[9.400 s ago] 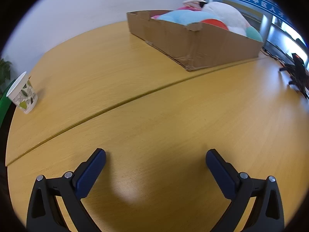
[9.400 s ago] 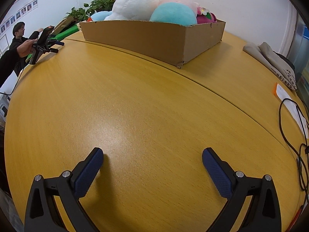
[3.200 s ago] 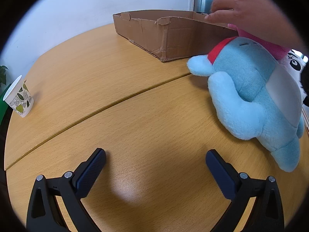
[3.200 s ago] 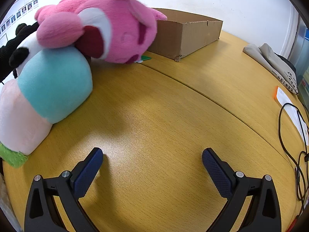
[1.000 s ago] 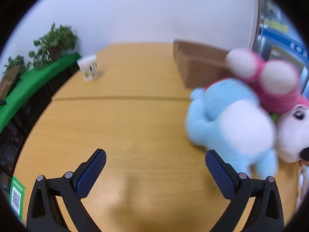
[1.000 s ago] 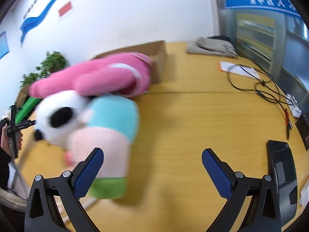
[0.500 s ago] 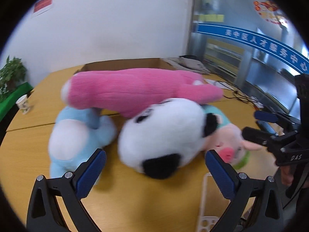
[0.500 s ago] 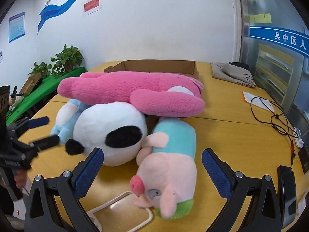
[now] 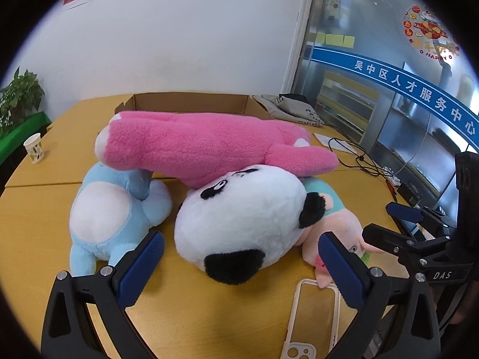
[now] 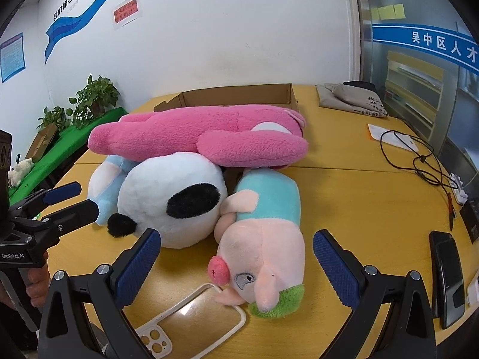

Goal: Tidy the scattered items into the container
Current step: 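Move both grippers toward the pink plush bear lying on the toy pile, then close the right gripper on the bear's head while the left gripper closes on its leg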

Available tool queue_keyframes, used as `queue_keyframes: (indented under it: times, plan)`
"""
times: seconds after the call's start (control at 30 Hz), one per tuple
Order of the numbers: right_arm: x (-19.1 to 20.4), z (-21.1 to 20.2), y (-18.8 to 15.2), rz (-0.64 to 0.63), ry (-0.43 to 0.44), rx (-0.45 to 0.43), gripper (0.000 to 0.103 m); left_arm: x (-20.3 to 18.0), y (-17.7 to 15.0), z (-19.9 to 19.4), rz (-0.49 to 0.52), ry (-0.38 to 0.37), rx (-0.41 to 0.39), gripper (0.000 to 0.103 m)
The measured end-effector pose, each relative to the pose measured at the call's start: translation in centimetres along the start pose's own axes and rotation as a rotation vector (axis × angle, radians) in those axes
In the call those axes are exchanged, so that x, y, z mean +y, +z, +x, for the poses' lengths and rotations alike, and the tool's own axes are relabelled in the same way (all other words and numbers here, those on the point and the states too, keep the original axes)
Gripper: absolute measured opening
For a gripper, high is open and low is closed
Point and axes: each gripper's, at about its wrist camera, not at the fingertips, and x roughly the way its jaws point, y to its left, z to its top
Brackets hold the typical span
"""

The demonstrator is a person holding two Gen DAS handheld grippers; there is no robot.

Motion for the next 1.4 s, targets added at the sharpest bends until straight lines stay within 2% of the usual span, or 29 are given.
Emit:
queue_keyframes:
  times: [0.2, 0.37, 0.5, 0.63, 0.73, 0.87, 0.97, 1.07, 1.1, 1.13, 1.17, 1.2, 1.27, 1.3, 1.33, 1.4]
  plan:
    - [0.0, 1.2, 1.0, -0.025, 0.038, 0.012, 0.103, 1.4, 1.7, 0.4, -0.016, 0.012, -0.01, 0.102]
    - [-1.4, 2.4, 3.2, 0.007, 0.069, -0.003, 0.103, 3.7, 5.3, 2.1, -0.095, -0.041, 0.027, 0.102]
    - [-3.7, 3.9, 6.7, 0.057, 0.085, -0.025, 0.103, 3.3, 9.5, 3.5, -0.066, -0.053, 0.016, 0.102]
    - [-6.6, 6.2, 10.7, 0.105, 0.14, -0.009, 0.103, 2.8, 13.4, 5.7, -0.022, -0.052, 0.019, 0.102]
    - [-8.7, 8.7, 13.3, 0.137, 0.182, 0.016, 0.103, 3.9, 14.7, 9.7, -0.041, 0.016, 0.124, 0.102]
    - [-11.2, 13.6, 14.9, 0.2, 0.256, 0.092, 0.103, 6.5, 13.4, 14.8, -0.1, 0.076, 0.298, 0.102]
    - [-12.4, 18.4, 14.4, 0.267, 0.274, 0.196, 0.103, 8.4, 12.1, 16.2, -0.183, 0.03, 0.336, 0.103]
    - [-12.9, 21.6, 13.1, 0.341, 0.357, 0.242, 0.103, 8.8, 11.6, 16.4, -0.2, 0.012, 0.342, 0.101]
    - [-13.1, 22.0, 12.8, 0.377, 0.388, 0.243, 0.103, 8.9, 11.6, 16.4, -0.212, -0.002, 0.343, 0.097]
    - [-13.2, 22.3, 12.6, 0.399, 0.402, 0.241, 0.103, 9.2, 11.6, 16.4, -0.232, -0.022, 0.343, 0.088]
    - [-13.0, 22.2, 12.5, 0.394, 0.39, 0.233, 0.103, 9.5, 11.5, 16.3, -0.255, -0.037, 0.339, 0.083]
    - [-12.6, 21.7, 12.5, 0.366, 0.365, 0.209, 0.096, 9.9, 11.4, 16.1, -0.273, -0.038, 0.333, 0.069]
    - [-11.6, 20.6, 12.6, 0.321, 0.336, 0.175, 0.083, 10.7, 11.4, 15.5, -0.307, -0.057, 0.321, 0.051]
    - [-10.8, 19.9, 12.6, 0.286, 0.301, 0.161, 0.079, 11.0, 11.5, 15.3, -0.323, -0.078, 0.314, 0.032]
    - [-10.0, 19.3, 12.7, 0.249, 0.277, 0.147, 0.076, 11.2, 11.6, 15.0, -0.334, -0.094, 0.307, 0.023]
    - [-9.0, 18.2, 12.8, 0.22, 0.253, 0.125, 0.069, 11.4, 11.5, 14.5, -0.322, -0.109, 0.295, 0.013]
